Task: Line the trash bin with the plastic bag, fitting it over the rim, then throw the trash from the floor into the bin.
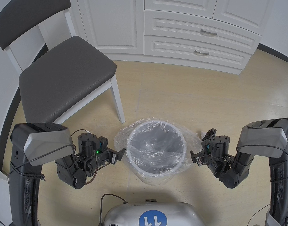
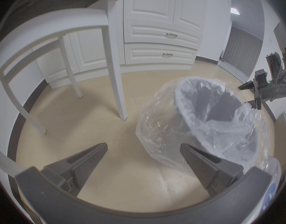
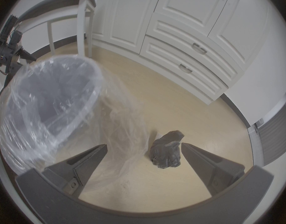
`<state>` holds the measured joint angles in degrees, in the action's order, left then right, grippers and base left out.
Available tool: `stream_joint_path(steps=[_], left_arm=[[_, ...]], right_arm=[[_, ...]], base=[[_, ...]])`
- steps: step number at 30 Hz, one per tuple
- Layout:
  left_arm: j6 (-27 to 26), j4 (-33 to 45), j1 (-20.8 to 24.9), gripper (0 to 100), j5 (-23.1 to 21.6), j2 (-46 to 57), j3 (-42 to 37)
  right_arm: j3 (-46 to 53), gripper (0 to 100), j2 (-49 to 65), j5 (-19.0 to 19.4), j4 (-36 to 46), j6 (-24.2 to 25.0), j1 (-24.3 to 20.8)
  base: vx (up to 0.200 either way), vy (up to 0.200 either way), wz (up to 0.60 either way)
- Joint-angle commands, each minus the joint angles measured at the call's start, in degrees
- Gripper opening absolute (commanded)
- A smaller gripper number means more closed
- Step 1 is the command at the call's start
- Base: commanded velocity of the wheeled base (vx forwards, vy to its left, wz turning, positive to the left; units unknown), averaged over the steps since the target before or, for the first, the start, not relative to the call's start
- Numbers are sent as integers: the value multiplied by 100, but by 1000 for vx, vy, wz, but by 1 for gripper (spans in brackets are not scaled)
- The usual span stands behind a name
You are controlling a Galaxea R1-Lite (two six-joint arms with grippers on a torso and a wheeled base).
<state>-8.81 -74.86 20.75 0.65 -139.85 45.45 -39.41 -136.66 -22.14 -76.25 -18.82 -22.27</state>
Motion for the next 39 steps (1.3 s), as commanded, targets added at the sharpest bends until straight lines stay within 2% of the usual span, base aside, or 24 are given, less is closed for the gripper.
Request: stream_joint_path(steps=[1, 5, 13, 21, 22, 30, 39], left_arm=[[-6, -2, 105, 100, -3, -473, 70], [-6, -2, 122, 100, -3, -605, 96], [-6, 174, 105, 100, -3, -763, 237], [2, 376, 26, 100, 41, -798, 421], [-6, 481, -132, 100, 58, -789, 579], [-173, 666, -493, 100, 76, -807, 896], [-217, 745, -563, 100, 234, -965, 1107]], right_arm=[[-31, 100, -494, 166, 5, -7, -40], [-40, 100, -625, 280, 14, -7, -40], [-225, 100, -828, 298, 409, 1, 4], [-436, 100, -986, 289, 401, 10, 118], [-506, 100, -986, 289, 365, 19, 135], [-708, 100, -995, 245, 304, 63, 215], [-963, 100, -1118, 104, 295, 168, 232]], base=[[0, 0, 0], [0, 0, 0], [0, 0, 0], [0, 0, 0], [0, 0, 0], [0, 0, 0], [0, 0, 0]])
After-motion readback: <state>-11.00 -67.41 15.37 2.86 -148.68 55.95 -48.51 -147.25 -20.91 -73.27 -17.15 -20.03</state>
